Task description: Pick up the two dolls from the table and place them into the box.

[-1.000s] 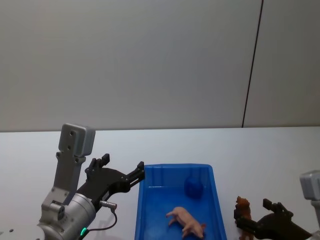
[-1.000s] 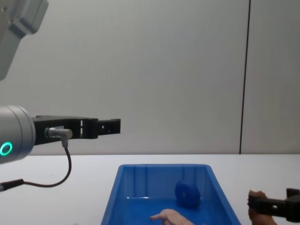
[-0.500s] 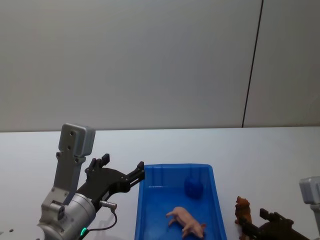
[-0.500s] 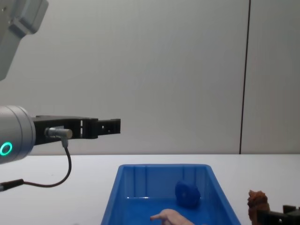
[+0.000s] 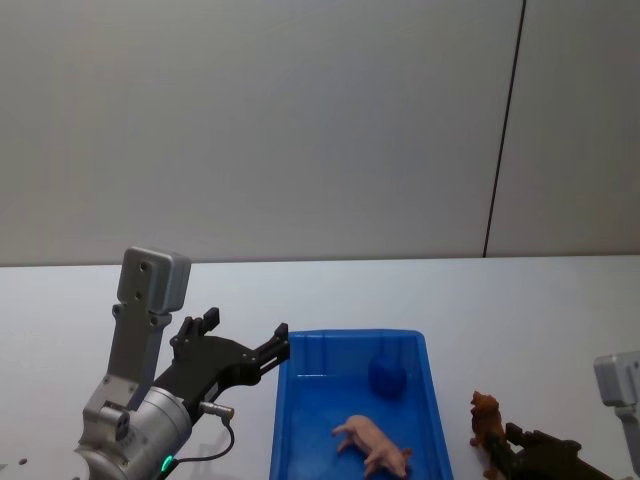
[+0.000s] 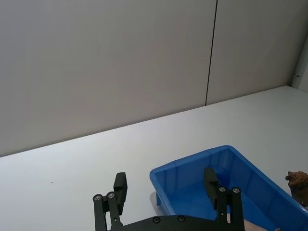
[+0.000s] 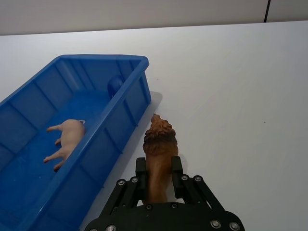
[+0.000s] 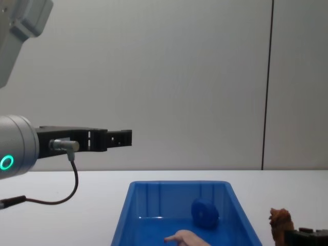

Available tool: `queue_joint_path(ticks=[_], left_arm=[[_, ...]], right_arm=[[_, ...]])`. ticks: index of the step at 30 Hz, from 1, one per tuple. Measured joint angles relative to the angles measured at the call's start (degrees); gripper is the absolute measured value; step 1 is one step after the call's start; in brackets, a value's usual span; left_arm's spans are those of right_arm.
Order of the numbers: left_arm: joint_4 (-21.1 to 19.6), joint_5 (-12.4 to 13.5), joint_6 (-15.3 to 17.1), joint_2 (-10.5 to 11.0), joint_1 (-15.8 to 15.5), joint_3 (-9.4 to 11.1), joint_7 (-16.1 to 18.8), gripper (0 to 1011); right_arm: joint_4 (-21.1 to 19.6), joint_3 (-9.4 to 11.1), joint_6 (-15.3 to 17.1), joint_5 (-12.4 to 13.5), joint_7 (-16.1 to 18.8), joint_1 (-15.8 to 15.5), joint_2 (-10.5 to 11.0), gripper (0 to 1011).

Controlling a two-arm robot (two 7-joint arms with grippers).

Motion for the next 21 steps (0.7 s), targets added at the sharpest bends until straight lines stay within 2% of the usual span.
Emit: queue_joint_path(ticks=[12,17,21], left_arm=[[0.0,0.0,0.0,0.0,0.0,0.0,0.0,1003],[0.0,0.0,0.0,0.0,0.0,0.0,0.0,1003],[0.0,0.0,0.0,0.0,0.0,0.0,0.0,1003]], right_arm=[[-1.1,0.2,0.1,0.8,0.2,0.6,0.0,216],[-2.2,0.5,-0.8,0.8,0.1,0.8,0.2,39],[-3.4,0.8,-2.1,0.6,-0.2,0.9,0.4,0]])
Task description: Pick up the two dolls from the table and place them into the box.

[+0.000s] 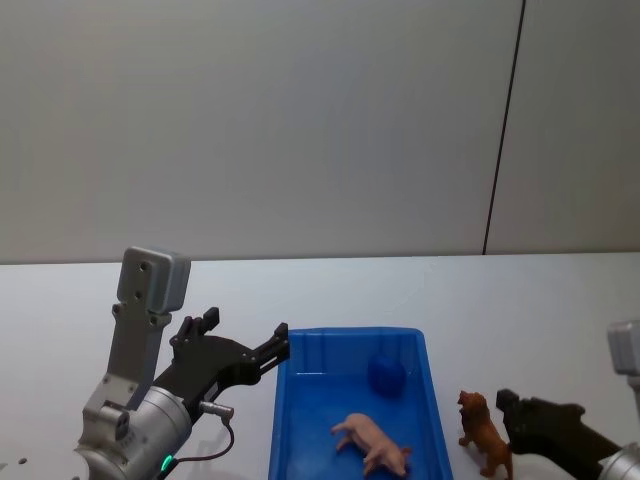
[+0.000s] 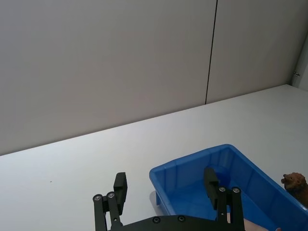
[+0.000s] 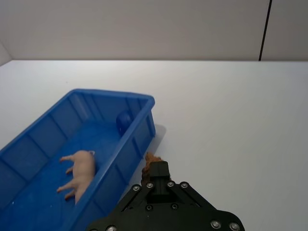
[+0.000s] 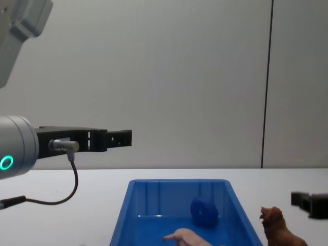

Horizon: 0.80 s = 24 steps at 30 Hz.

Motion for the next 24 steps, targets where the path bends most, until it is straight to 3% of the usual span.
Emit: queue_joint_path(ticks=[24], left_arm=[[0.0,0.0,0.0,0.0,0.0,0.0,0.0,1003]], right_arm=[[-3.7,0.8,-2.0,-1.1,-1.6,0.2,0.8,0]])
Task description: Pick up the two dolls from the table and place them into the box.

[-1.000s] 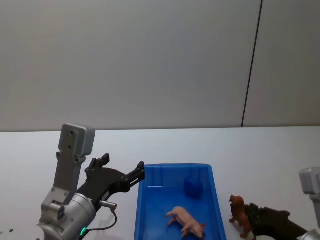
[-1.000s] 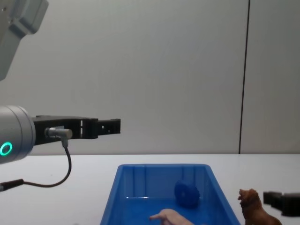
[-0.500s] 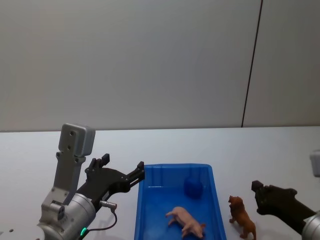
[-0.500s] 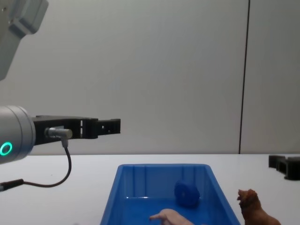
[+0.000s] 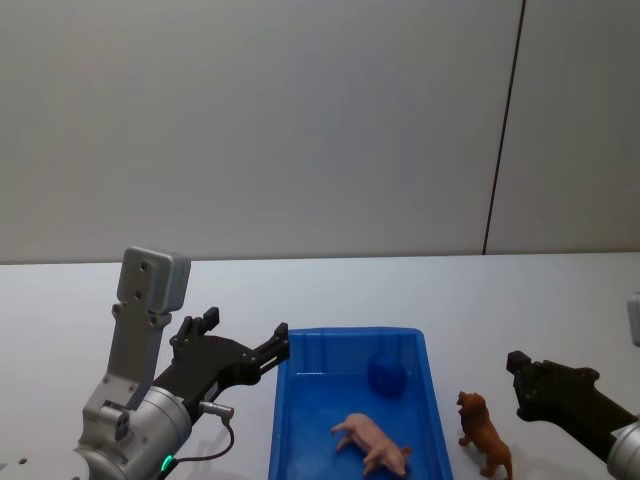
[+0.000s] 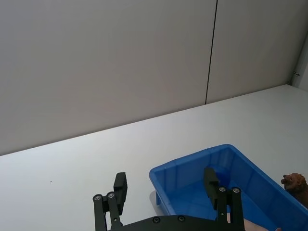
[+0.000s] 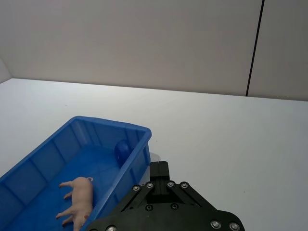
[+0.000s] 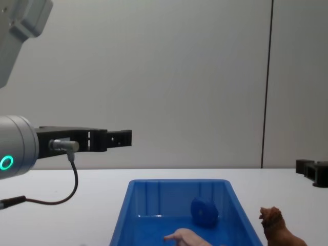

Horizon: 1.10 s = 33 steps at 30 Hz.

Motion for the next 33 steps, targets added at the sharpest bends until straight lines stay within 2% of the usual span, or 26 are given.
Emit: queue_joint_path(ticks=[9,11,14,15,21,22,25,28,32,33], left_arm=[[0.0,0.0,0.0,0.0,0.0,0.0,0.0,1003],[0.0,0.0,0.0,0.0,0.0,0.0,0.0,1003],[0.0,0.0,0.0,0.0,0.0,0.0,0.0,1003],[0.0,0.0,0.0,0.0,0.0,0.0,0.0,1003],[0.0,0.0,0.0,0.0,0.0,0.0,0.0,1003],[0.0,0.0,0.0,0.0,0.0,0.0,0.0,1003],[0.0,0.0,0.0,0.0,0.0,0.0,0.0,1003],[0.0,0.0,0.0,0.0,0.0,0.0,0.0,1003],[0.0,0.0,0.0,0.0,0.0,0.0,0.0,1003],[0.0,0.0,0.0,0.0,0.0,0.0,0.0,1003]], right_arm=[[-0.5,-0.1,0.4,-0.3,0.0,-0.2,0.1,155],[-0.7,-0.1,0.8,-0.4,-0.1,-0.3,0.2,253],[-1.0,-0.2,1.5,-0.6,-0.2,-0.5,0.3,327],[-1.1,-0.2,1.9,-0.6,-0.3,-0.5,0.4,387],[-1.6,-0.3,3.8,-0.8,-0.8,-1.1,0.6,537],[-1.6,-0.3,4.0,-0.8,-0.9,-1.1,0.7,603],[-1.8,-0.4,5.0,-0.9,-1.1,-1.4,0.8,707],[-1.8,-0.4,5.8,-1.0,-1.3,-1.6,0.9,762],[-1.9,-0.5,7.1,-1.0,-1.5,-2.1,1.0,906],[-1.9,-0.5,7.4,-1.0,-1.5,-2.1,1.0,906]])
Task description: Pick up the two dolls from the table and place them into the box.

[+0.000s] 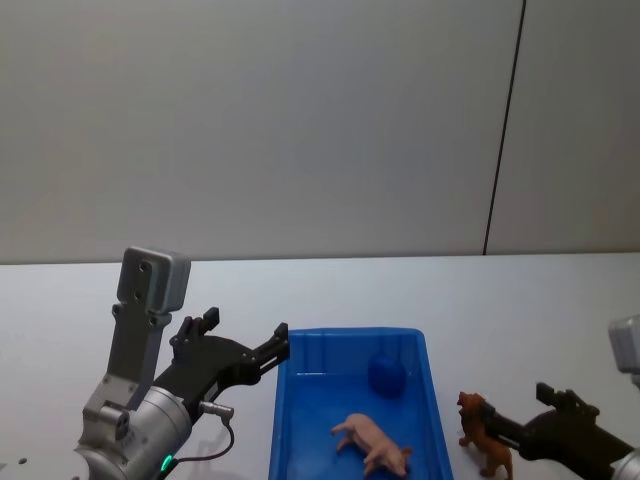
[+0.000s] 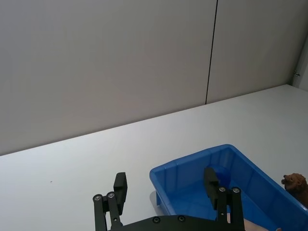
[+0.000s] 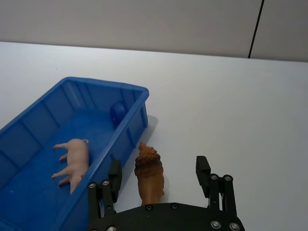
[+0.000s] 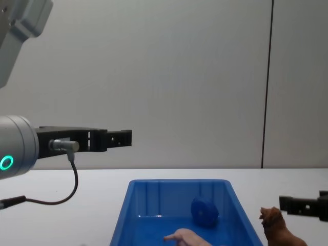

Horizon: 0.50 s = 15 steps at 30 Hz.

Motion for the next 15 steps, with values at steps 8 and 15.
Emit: queue_joint_path(ticks=[8,15], left_arm=[[0.0,0.0,0.0,0.0,0.0,0.0,0.0,1003],[0.0,0.0,0.0,0.0,0.0,0.0,0.0,1003]], right_arm=[[0.0,-0.2,1.8,0.1,0.0,-0.5,0.2,1001],[0.0,-0.2,2.9,0.3,0.1,-0.7,0.3,1001]])
